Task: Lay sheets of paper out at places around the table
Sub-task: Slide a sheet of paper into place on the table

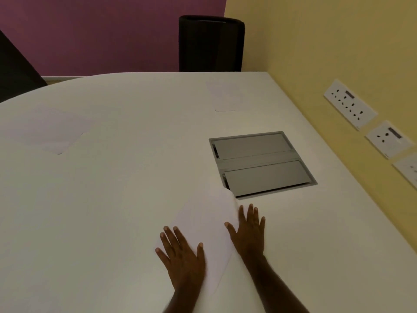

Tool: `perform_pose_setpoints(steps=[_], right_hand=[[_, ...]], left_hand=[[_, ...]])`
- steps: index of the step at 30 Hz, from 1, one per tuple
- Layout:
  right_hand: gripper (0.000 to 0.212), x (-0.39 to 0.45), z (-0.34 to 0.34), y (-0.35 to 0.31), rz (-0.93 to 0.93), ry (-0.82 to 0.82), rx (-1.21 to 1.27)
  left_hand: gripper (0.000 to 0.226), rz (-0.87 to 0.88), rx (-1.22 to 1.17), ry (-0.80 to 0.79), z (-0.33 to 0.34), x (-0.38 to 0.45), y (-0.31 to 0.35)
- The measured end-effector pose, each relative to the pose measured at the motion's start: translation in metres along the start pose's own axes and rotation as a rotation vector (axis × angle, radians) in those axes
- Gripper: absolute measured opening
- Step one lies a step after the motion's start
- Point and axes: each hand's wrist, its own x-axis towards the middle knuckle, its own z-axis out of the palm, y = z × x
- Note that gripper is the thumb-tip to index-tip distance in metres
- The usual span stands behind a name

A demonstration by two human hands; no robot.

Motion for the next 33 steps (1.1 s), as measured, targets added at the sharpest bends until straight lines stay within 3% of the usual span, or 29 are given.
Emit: perform_pose_setpoints(steps=[3, 6, 9, 16, 21, 27, 30, 33], right_hand=[[0.069, -0.022, 0.001, 0.020, -0.075, -0.003, 0.051], [0.060, -0.046, -0.005, 0.045, -0.184, 0.073, 0.270], [0.067, -0.068, -0.015, 0.075, -0.235, 0.111, 0.440], [0.094, -0.087, -0.050, 0.190, -0.194, -0.103, 0.397], [0.105, -0.095, -0.063, 0.257, -0.098, -0.240, 0.392], [0.117, -0.122, -0.045, 0.282, 0.018, -0.059, 0.226], [0.105, -0.143, -0.029, 0.292, -0.088, -0.015, 0.132], [0.090, -0.159, -0.012, 0.304, -0.213, -0.083, 0.056]], left_hand=[[0.092, -0.014, 0.017, -0.067, 0.011, -0.028, 0.010], [0.095, 0.012, -0.029, -0.135, 0.021, -0.055, 0.020], [0.096, 0.109, -0.048, -0.175, 0.029, -0.081, 0.026], [0.081, 0.860, 0.062, -0.063, 0.055, -0.103, 0.030], [0.084, 1.114, 0.256, -0.123, 0.087, -0.130, 0.051], [0.087, 0.988, 0.374, -0.185, 0.114, -0.194, 0.079], [0.090, 0.905, 0.375, -0.194, 0.123, -0.219, 0.089], [0.091, 0.869, 0.379, -0.191, 0.130, -0.234, 0.097]])
